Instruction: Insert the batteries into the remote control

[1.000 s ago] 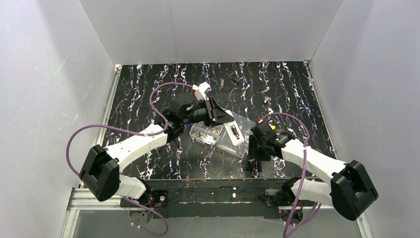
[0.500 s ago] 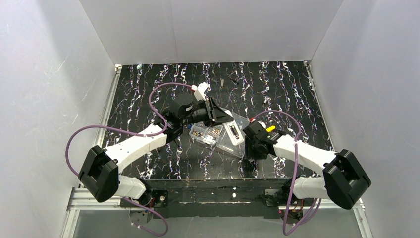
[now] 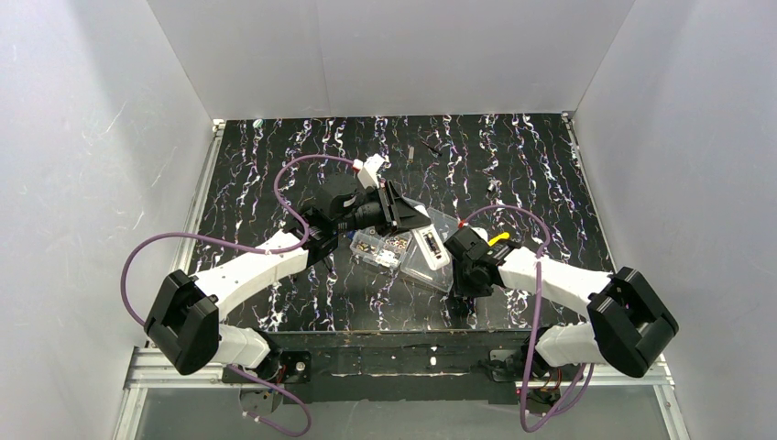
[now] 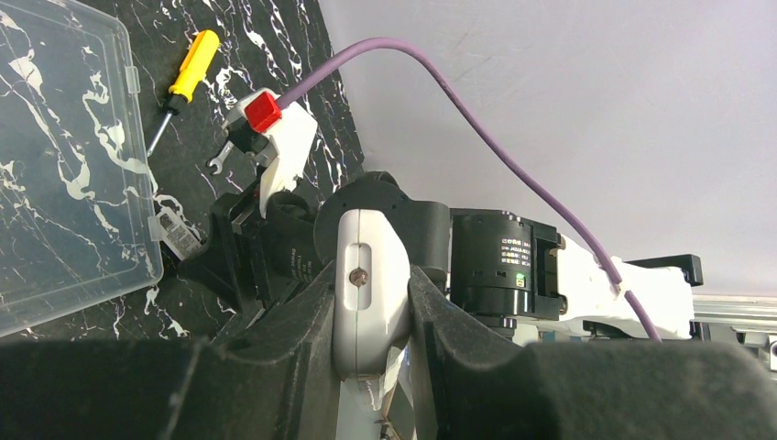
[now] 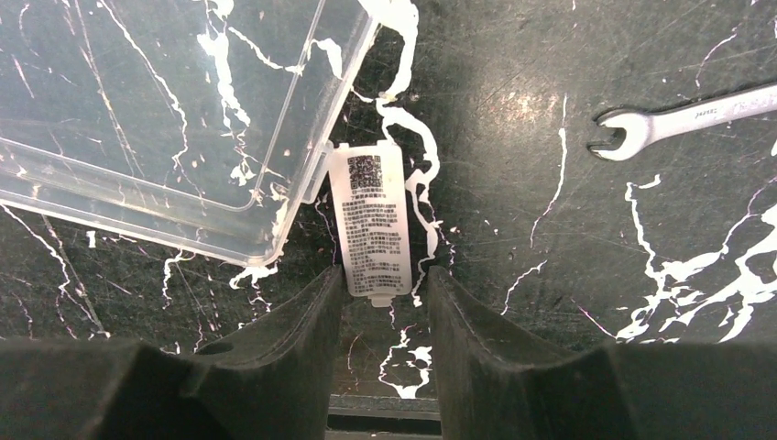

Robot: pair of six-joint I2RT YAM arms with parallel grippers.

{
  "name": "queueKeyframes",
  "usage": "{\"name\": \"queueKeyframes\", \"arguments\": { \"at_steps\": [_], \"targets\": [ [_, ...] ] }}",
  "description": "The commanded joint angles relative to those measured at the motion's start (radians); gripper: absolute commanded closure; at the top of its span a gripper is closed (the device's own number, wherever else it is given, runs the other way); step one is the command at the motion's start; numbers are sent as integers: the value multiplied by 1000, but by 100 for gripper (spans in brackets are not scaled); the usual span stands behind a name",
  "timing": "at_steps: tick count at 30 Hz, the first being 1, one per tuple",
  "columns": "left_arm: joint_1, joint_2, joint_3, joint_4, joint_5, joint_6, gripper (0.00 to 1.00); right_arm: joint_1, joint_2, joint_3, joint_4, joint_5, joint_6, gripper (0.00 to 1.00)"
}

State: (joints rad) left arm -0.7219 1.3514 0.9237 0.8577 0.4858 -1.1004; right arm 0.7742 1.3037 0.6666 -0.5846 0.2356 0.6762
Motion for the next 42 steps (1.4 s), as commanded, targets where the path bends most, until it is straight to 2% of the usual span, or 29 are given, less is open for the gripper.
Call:
{"name": "queueKeyframes", "arguments": {
  "at_steps": [1, 10, 17, 31, 42],
  "targets": [
    [5, -48, 7, 46, 17, 11, 100, 8, 13, 37, -9, 26, 0, 54],
    [4, -46, 5, 48, 16, 7, 100, 24, 25, 43, -3, 30, -14, 53],
    [3, -48, 2, 48, 12, 7, 100, 37, 63, 53, -8, 30, -26, 61],
    [4, -32, 14, 53, 10, -1, 100, 43, 88, 66, -31, 53, -1, 65],
    [4, -46, 8, 40, -9, 17, 100, 43, -108, 37, -26, 108, 24, 70]
  ]
}}
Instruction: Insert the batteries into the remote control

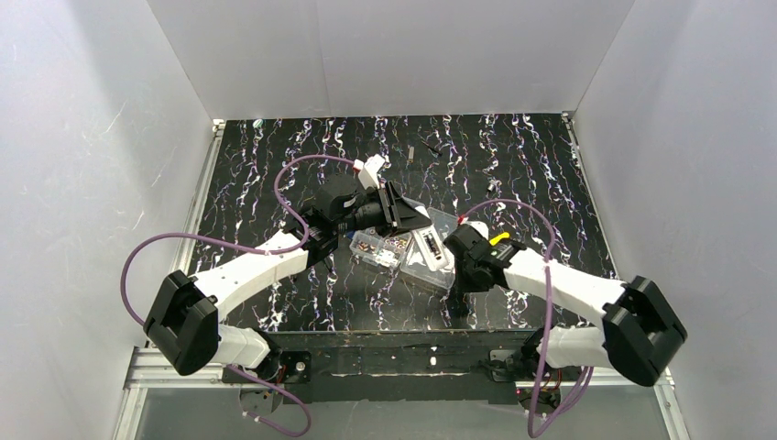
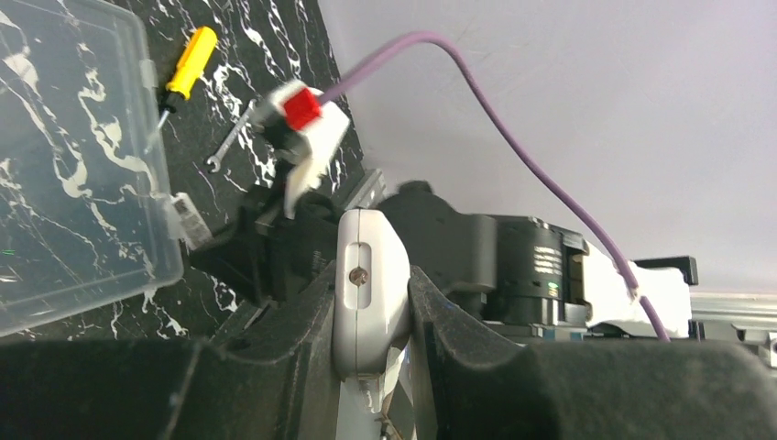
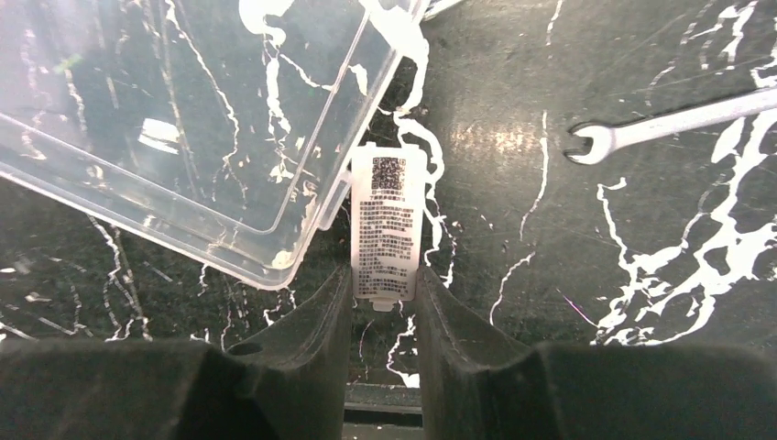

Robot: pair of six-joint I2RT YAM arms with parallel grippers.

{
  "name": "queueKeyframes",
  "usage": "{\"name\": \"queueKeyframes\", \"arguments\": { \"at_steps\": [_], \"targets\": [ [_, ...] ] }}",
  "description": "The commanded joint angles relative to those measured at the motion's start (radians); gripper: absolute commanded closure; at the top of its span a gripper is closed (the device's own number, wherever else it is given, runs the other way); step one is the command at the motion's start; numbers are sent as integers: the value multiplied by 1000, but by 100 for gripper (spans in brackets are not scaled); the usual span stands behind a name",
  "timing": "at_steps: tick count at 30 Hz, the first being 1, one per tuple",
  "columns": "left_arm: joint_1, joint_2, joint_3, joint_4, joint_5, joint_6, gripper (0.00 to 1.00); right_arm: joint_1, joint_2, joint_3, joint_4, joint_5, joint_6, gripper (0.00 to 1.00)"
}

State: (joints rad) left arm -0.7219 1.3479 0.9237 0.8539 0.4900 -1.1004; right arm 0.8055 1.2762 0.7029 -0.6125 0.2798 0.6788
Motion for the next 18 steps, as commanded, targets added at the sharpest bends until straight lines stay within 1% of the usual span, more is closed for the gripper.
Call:
{"name": "queueKeyframes", "arguments": {
  "at_steps": [1, 4, 7, 11, 18],
  "targets": [
    [4, -42, 8, 45, -13, 19, 100, 12, -98, 0, -8, 79, 26, 71],
    [3, -41, 6, 47, -16, 17, 100, 11, -140, -2, -29, 107, 34, 71],
    [4, -37, 5, 55, -19, 8, 100, -9, -163, 3, -32, 95, 18, 71],
    [4, -33, 6, 62, -18, 5, 100, -34, -180, 41, -43, 84, -23, 71],
    [4, -59, -9, 32, -33, 37, 100, -56, -249, 128, -116, 123, -113, 72]
  ]
}}
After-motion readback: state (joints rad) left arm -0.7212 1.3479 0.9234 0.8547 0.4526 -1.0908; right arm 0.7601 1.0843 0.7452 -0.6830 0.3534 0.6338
